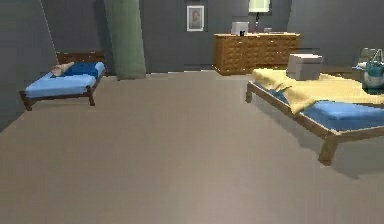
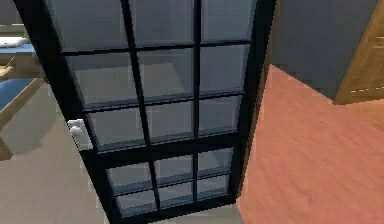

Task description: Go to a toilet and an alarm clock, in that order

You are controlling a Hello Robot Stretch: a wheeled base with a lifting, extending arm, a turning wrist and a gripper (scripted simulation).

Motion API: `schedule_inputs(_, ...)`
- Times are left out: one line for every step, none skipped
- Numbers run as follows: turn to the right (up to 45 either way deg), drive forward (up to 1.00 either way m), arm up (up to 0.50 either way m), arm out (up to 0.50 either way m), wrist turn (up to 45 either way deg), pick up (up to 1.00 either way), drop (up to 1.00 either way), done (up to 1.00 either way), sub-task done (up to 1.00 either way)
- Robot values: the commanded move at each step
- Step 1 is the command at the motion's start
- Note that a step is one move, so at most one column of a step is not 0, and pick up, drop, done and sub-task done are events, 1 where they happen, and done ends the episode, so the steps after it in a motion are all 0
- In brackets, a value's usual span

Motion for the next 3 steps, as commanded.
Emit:
schedule_inputs(3.0, 0.00, 0.00, 0.00, 0.0, 0.00, 0.00, 0.00, 0.00)
schedule_inputs(0.0, 0.55, 0.00, 0.00, 0.0, 0.00, 0.00, 0.00, 0.00)
schedule_inputs(3.0, 0.00, 0.00, 0.00, 0.0, 0.00, 0.00, 0.00, 0.00)
